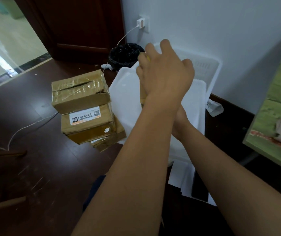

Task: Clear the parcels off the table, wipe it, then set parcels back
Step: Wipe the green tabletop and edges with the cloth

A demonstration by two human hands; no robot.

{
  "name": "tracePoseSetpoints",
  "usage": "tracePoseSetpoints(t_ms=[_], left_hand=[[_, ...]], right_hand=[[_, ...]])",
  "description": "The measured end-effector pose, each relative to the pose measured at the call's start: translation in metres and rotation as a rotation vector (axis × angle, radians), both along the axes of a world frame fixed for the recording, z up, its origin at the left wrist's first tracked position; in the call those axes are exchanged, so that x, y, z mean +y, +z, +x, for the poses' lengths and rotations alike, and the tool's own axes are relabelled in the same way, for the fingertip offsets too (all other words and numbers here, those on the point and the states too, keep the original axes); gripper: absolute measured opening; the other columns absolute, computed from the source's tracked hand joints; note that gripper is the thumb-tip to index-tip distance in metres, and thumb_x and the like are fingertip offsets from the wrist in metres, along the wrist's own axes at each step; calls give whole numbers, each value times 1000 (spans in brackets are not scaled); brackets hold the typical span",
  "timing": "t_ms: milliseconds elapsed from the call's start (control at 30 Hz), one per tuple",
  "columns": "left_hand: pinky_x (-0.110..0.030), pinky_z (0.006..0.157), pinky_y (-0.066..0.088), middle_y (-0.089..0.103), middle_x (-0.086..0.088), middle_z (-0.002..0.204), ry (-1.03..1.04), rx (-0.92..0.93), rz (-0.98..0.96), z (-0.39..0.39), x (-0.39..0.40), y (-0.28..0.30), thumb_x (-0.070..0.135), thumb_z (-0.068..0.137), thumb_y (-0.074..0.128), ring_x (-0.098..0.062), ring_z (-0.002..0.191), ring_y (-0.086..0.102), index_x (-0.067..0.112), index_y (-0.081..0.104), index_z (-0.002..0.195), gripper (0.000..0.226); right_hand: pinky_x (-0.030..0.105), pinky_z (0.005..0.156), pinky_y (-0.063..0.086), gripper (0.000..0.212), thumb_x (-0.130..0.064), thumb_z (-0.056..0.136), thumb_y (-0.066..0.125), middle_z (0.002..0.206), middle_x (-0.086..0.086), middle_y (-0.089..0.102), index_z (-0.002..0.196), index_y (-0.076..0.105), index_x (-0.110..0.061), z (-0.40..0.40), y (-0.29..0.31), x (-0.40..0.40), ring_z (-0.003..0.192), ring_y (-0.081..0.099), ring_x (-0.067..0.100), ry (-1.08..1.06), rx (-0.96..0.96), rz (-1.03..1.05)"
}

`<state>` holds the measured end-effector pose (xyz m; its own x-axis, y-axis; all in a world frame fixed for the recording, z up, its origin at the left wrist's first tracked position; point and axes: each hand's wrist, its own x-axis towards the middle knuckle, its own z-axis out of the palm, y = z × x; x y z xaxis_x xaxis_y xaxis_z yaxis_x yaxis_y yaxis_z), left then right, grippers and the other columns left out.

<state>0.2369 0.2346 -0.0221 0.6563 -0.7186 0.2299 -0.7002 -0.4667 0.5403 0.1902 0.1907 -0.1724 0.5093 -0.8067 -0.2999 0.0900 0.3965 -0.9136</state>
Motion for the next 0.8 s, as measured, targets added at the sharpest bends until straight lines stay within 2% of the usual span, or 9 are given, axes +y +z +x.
tracePoseSetpoints(t_ms=[100, 200, 300, 400, 500, 567, 633, 733, 800], left_hand=[[-49, 106, 26, 18, -11, 154, -5, 86, 100, 9, 4, -2, 42, 92, 49, -37, 135, 24, 20, 25, 148, 64], [-51, 104, 31, 7, -12, 159, -25, 223, 181, 19, 6, -7, 45, 94, 46, -41, 138, 25, 21, 9, 154, 74], [-43, 91, 39, 31, -14, 152, -59, 287, 264, 25, 5, -15, 39, 95, 45, -36, 127, 45, 17, 2, 155, 77], [-39, 83, 41, 44, -13, 144, -94, 255, 310, 24, 5, -16, 34, 96, 44, -33, 121, 50, 12, 13, 153, 68], [-39, 82, 44, 49, -11, 136, -115, 217, 335, 23, 4, -15, 31, 96, 43, -31, 114, 53, 11, 29, 146, 56], [-38, 77, 45, 54, -8, 122, -126, 192, 379, 26, 3, -17, 29, 96, 42, -29, 100, 55, 12, 38, 139, 47], [-37, 70, 44, 54, -6, 105, -130, 166, 428, 29, 3, -20, 27, 95, 39, -27, 86, 53, 13, 48, 123, 33], [-39, 77, 49, 52, -7, 84, -108, 162, 479, 32, 8, -24, 30, 96, 36, -29, 84, 57, 13, 48, 100, 21], [-42, 85, 50, 57, -10, 96, -110, 185, 515, 32, 14, -24, 35, 97, 32, -32, 90, 61, 13, 49, 107, 30]], right_hand=[[32, 79, 53, 30, -43, 96, 46, 77, -5, 67, 91, 62, -18, -11, 2, 4, 80, 61, 12, 24, -113, 101], [47, 101, 49, 51, -48, 85, 54, 113, 15, 68, 119, 65, -12, -24, 1, 7, 112, 61, 29, -2, -205, 193], [54, 109, 41, 55, -48, 86, 52, 135, 22, 58, 126, 64, -13, -33, 3, 9, 130, 51, 38, -7, -269, 256], [54, 109, 40, 60, -49, 86, 50, 138, 20, 56, 133, 59, -13, -44, 5, 9, 130, 51, 38, -1, -288, 304], [54, 107, 41, 60, -54, 87, 45, 132, 15, 62, 132, 60, -17, -54, 6, 11, 126, 55, 35, 18, -182, 283], [53, 105, 41, 59, -59, 90, 40, 129, 9, 65, 132, 60, -22, -59, 9, 15, 122, 57, 31, 62, -93, 245], [50, 104, 42, 58, -60, 92, 39, 128, 7, 65, 134, 57, -25, -62, 11, 20, 120, 58, 28, 96, -28, 213], [44, 100, 48, 64, -65, 86, 47, 128, 9, 64, 137, 52, -26, -64, 14, 31, 115, 61, 27, 134, 52, 179], [44, 99, 51, 60, -63, 91, 45, 126, 11, 64, 136, 50, -25, -65, 16, 39, 112, 62, 29, 149, 93, 157]])
